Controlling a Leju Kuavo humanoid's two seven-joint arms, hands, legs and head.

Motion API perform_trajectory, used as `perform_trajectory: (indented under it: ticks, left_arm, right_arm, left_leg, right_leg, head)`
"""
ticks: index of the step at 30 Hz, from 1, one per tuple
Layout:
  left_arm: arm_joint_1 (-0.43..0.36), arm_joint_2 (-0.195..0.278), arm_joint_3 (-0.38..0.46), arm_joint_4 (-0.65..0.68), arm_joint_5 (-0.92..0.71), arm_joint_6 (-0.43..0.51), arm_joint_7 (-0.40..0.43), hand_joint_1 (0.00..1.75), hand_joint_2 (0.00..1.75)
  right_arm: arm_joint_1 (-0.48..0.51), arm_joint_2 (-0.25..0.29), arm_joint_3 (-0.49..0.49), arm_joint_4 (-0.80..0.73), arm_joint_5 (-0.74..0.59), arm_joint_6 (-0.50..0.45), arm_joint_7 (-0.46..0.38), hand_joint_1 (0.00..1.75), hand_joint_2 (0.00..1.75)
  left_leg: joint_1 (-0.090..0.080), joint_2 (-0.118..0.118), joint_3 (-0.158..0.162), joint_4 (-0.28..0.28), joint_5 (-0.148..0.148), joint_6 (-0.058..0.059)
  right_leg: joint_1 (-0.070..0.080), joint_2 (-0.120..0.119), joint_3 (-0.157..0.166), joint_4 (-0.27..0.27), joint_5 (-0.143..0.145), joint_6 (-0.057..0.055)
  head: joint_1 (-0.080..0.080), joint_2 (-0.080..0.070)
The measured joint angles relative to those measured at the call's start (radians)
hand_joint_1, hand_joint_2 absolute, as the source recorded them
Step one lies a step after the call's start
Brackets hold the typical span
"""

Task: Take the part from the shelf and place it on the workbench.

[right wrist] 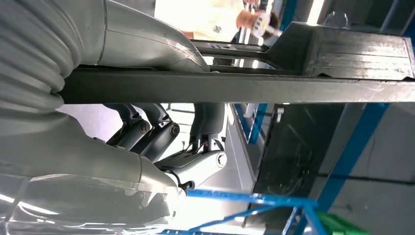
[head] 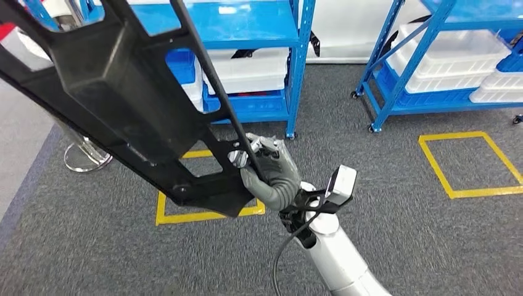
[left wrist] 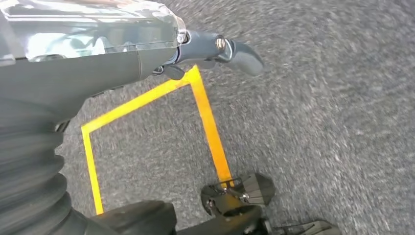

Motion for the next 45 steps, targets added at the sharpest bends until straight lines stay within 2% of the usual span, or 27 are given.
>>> perform_trajectory:
  ticks: [2, 4, 5, 6, 7, 9, 11, 12, 14, 16, 17, 19, 21, 22, 23, 25, 27, 29, 31, 33, 35, 36, 37, 39, 41, 43, 45]
  left_arm:
    - [0.002, 0.0, 0.0, 0.0, -0.003, -0.002, -0.001, 0.0, 1.75]
    - [0.003, 0.0, 0.0, 0.0, -0.006, -0.005, 0.002, 0.0, 1.75]
    - [0.004, 0.0, 0.001, 0.0, -0.006, -0.008, 0.005, 0.0, 1.75]
    - [0.006, 0.0, 0.001, 0.0, -0.006, -0.01, 0.008, 0.0, 1.75]
    - [0.007, 0.0, 0.001, 0.0, -0.006, -0.011, 0.01, 0.0, 1.75]
    - [0.008, -0.001, 0.001, 0.0, -0.006, -0.013, 0.013, 0.0, 1.75]
    - [0.006, -0.002, 0.002, 0.0, -0.005, -0.013, 0.014, 0.0, 1.75]
    - [0.006, -0.002, 0.002, 0.0, -0.005, -0.013, 0.015, 0.0, 1.75]
    - [0.006, -0.003, 0.002, 0.0, -0.006, -0.013, 0.015, 0.0, 1.75]
    - [0.009, -0.003, 0.003, 0.0, -0.007, -0.013, 0.018, 0.0, 1.75]
    - [0.01, -0.003, 0.004, 0.0, -0.008, -0.013, 0.02, 0.0, 1.75]
    - [0.011, -0.003, 0.005, 0.0, -0.005, -0.013, 0.021, 0.0, 1.75]
    - [0.015, -0.003, 0.007, 0.0, -0.001, -0.013, 0.021, 0.0, 1.75]
    - [0.018, -0.003, 0.008, 0.0, 0.0, -0.012, 0.021, 0.0, 1.75]
    - [0.02, -0.003, 0.01, 0.0, 0.001, -0.012, 0.021, 0.0, 1.75]
    - [0.022, -0.003, 0.012, 0.0, 0.001, -0.011, 0.021, 0.0, 1.75]
    - [0.022, -0.003, 0.013, 0.0, 0.001, -0.009, 0.021, 0.0, 1.75]
    - [0.023, -0.002, 0.014, 0.0, 0.001, -0.007, 0.021, 0.0, 1.75]
    - [0.025, -0.002, 0.015, 0.0, 0.002, -0.006, 0.021, 0.0, 1.75]
    - [0.025, -0.003, 0.015, 0.0, 0.002, -0.006, 0.021, 0.0, 1.75]
    - [0.024, -0.003, 0.015, 0.0, 0.001, -0.006, 0.021, 0.0, 1.75]
    - [0.025, -0.003, 0.015, 0.0, 0.0, -0.006, 0.021, 0.0, 1.75]
    - [0.025, -0.003, 0.015, 0.0, 0.0, -0.006, 0.021, 0.0, 1.75]
    - [0.026, -0.003, 0.015, 0.0, -0.001, -0.005, 0.021, 0.0, 1.75]
    - [0.025, -0.003, 0.015, 0.0, -0.001, -0.005, 0.021, 0.0, 1.75]
    - [0.025, -0.003, 0.015, 0.0, -0.001, -0.005, 0.021, 0.0, 1.75]
    - [0.028, -0.003, 0.015, 0.0, -0.001, -0.004, 0.021, 0.0, 1.75]
  right_arm:
    - [0.0, 0.0, 0.0, 0.003, -0.001, 0.0, -0.001, 1.75, 1.75]
    - [0.0, 0.0, 0.0, 0.005, -0.001, 0.0, 0.0, 1.75, 1.75]
    - [0.0, 0.0, 0.0, 0.008, -0.001, 0.0, 0.002, 1.75, 1.75]
    - [0.0, 0.0, 0.0, 0.011, -0.001, 0.0, 0.005, 1.75, 1.75]
    - [0.0, 0.0, 0.0, 0.014, -0.001, 0.0, 0.007, 1.75, 1.75]
    - [0.0, 0.0, 0.0, 0.018, -0.001, 0.0, 0.011, 1.75, 1.75]
    - [-0.002, 0.001, 0.0, 0.019, -0.002, 0.0, 0.012, 1.75, 1.75]
    - [-0.004, 0.001, 0.0, 0.019, -0.002, 0.0, 0.012, 1.75, 1.75]
    - [-0.005, 0.002, 0.0, 0.021, -0.001, 0.0, 0.012, 1.75, 1.75]
    - [-0.007, 0.003, 0.0, 0.023, 0.0, 0.001, 0.013, 1.75, 1.75]
    - [-0.008, 0.004, 0.0, 0.024, 0.001, 0.002, 0.014, 1.75, 1.75]
    - [-0.008, 0.005, 0.0, 0.027, 0.001, 0.003, 0.015, 1.75, 1.75]
    - [-0.007, 0.005, 0.0, 0.032, 0.003, 0.003, 0.016, 1.75, 1.75]
    - [-0.007, 0.006, 0.0, 0.034, 0.005, 0.003, 0.017, 1.75, 1.75]
    - [-0.006, 0.006, 0.0, 0.035, 0.007, 0.003, 0.017, 1.75, 1.75]
    - [-0.006, 0.008, 0.0, 0.035, 0.009, 0.004, 0.018, 1.75, 1.75]
    - [-0.007, 0.012, 0.0, 0.035, 0.012, 0.007, 0.019, 1.75, 1.75]
    - [-0.007, 0.015, 0.001, 0.035, 0.014, 0.01, 0.021, 1.75, 1.75]
    - [-0.008, 0.02, 0.002, 0.033, 0.016, 0.012, 0.024, 1.75, 1.75]
    - [-0.009, 0.023, 0.003, 0.031, 0.016, 0.014, 0.026, 1.75, 1.75]
    - [-0.005, 0.022, 0.003, 0.031, 0.016, 0.015, 0.027, 1.75, 1.75]
    - [-0.002, 0.021, 0.003, 0.031, 0.016, 0.015, 0.027, 1.75, 1.75]
    - [0.001, 0.02, 0.003, 0.032, 0.016, 0.015, 0.028, 1.75, 1.75]
    - [0.003, 0.02, 0.003, 0.033, 0.017, 0.015, 0.029, 1.75, 1.75]
    - [0.002, 0.02, 0.003, 0.032, 0.017, 0.015, 0.028, 1.75, 1.75]
    - [0.003, 0.021, 0.003, 0.032, 0.017, 0.016, 0.028, 1.75, 1.75]
    - [0.002, 0.023, 0.003, 0.032, 0.017, 0.016, 0.028, 1.75, 1.75]
  left_leg:
    - [0.004, 0.004, -0.026, -0.004, 0.027, 0.016]
    - [0.004, 0.001, -0.059, -0.004, 0.054, 0.02]
    - [0.004, -0.001, -0.077, -0.003, 0.067, 0.019]
    - [0.004, -0.005, -0.093, -0.002, 0.08, 0.016]
    - [0.004, -0.009, -0.109, 0.0, 0.091, 0.013]
    - [0.007, -0.022, -0.137, 0.005, 0.11, 0.006]
    - [0.007, -0.038, -0.156, 0.015, 0.124, -0.005]
    - [0.007, -0.045, -0.162, 0.018, 0.13, -0.012]
    - [0.008, -0.061, -0.169, 0.018, 0.143, -0.027]
    - [0.012, -0.054, -0.183, 0.037, 0.13, -0.038]
    - [0.013, -0.042, -0.198, 0.072, 0.104, -0.041]
    - [0.015, -0.019, -0.25, 0.203, 0.021, -0.05]
    - [0.016, -0.014, -0.284, 0.312, -0.023, -0.057]
    - [0.016, -0.011, -0.273, 0.315, -0.016, -0.058]
    - [0.016, -0.007, -0.241, 0.275, 0.005, -0.057]
    - [0.012, 0.019, -0.147, 0.131, 0.049, -0.047]
    - [0.0, 0.046, -0.096, 0.044, 0.064, -0.03]
    - [-0.008, 0.045, -0.099, 0.032, 0.066, -0.014]
    - [-0.002, 0.028, -0.098, 0.017, 0.074, -0.002]
    - [0.005, 0.012, -0.099, 0.004, 0.087, 0.006]
    - [0.005, -0.009, -0.11, 0.005, 0.094, 0.01]
    - [0.005, -0.02, -0.116, 0.007, 0.096, 0.01]
    - [0.006, -0.033, -0.121, 0.011, 0.098, 0.008]
    - [0.007, -0.059, -0.131, 0.023, 0.1, 0.003]
    - [0.007, -0.081, -0.142, 0.037, 0.1, -0.006]
    - [0.008, -0.097, -0.155, 0.043, 0.104, -0.02]
    - [0.011, -0.109, -0.162, 0.04, 0.11, -0.033]
  right_leg:
    - [-0.004, 0.005, -0.027, 0.056, -0.071, 0.01]
    - [-0.008, 0.007, -0.065, 0.191, -0.175, 0.018]
    - [-0.01, 0.007, -0.078, 0.26, -0.201, 0.021]
    - [-0.012, 0.007, -0.08, 0.307, -0.201, 0.023]
    - [-0.014, 0.007, -0.065, 0.318, -0.181, 0.024]
    - [-0.018, 0.024, 0.027, 0.222, -0.139, 0.02]
    - [-0.018, 0.061, 0.142, 0.069, -0.157, 0.011]
    - [-0.017, 0.074, 0.175, 0.02, -0.175, 0.007]
    - [-0.014, 0.064, 0.187, -0.005, -0.185, -0.004]
    - [-0.015, 0.042, 0.183, -0.01, -0.174, -0.02]
    - [-0.017, 0.03, 0.18, -0.012, -0.168, -0.028]
    - [-0.013, 0.007, 0.168, -0.012, -0.16, -0.037]
    - [-0.009, -0.016, 0.155, -0.007, -0.154, -0.038]
    - [-0.007, -0.027, 0.15, -0.004, -0.153, -0.038]
    - [-0.006, -0.038, 0.145, 0.0, -0.152, -0.038]
    - [-0.002, -0.058, 0.141, 0.006, -0.153, -0.035]
    - [0.001, -0.075, 0.14, 0.009, -0.153, -0.028]
    - [0.001, -0.092, 0.139, 0.009, -0.15, -0.018]
    - [0.002, -0.093, 0.137, 0.014, -0.155, -0.007]
    - [-0.002, -0.05, 0.105, 0.086, -0.204, 0.003]
    - [-0.007, -0.005, 0.04, 0.225, -0.272, 0.007]
    - [-0.009, 0.002, 0.014, 0.277, -0.287, 0.009]
    - [-0.01, 0.004, 0.007, 0.291, -0.281, 0.01]
    - [-0.016, 0.017, 0.051, 0.203, -0.22, 0.01]
    - [-0.021, 0.057, 0.111, 0.08, -0.174, 0.008]
    - [-0.019, 0.075, 0.126, 0.041, -0.169, 0.001]
    - [-0.016, 0.057, 0.122, 0.039, -0.162, -0.013]
  head:
    - [0.0, 0.0]
    - [0.0, 0.0]
    - [0.0, 0.0]
    - [0.0, 0.0]
    - [0.0, 0.0]
    - [0.0, 0.0]
    - [0.0, 0.0]
    - [0.0, 0.0]
    - [0.0, 0.0]
    - [0.0, 0.0]
    - [0.0, 0.0]
    - [0.0, 0.0]
    - [0.0, 0.0]
    - [0.0, 0.0]
    - [0.0, 0.0]
    - [0.0, 0.0]
    - [0.0, 0.0]
    - [0.0, 0.0]
    - [0.0, 0.0]
    - [0.0, 0.0]
    - [0.0, 0.0]
    - [0.0, 0.0]
    - [0.0, 0.0]
    - [0.0, 0.0]
    - [0.0, 0.0]
    - [0.0, 0.0]
    - [0.0, 0.0]
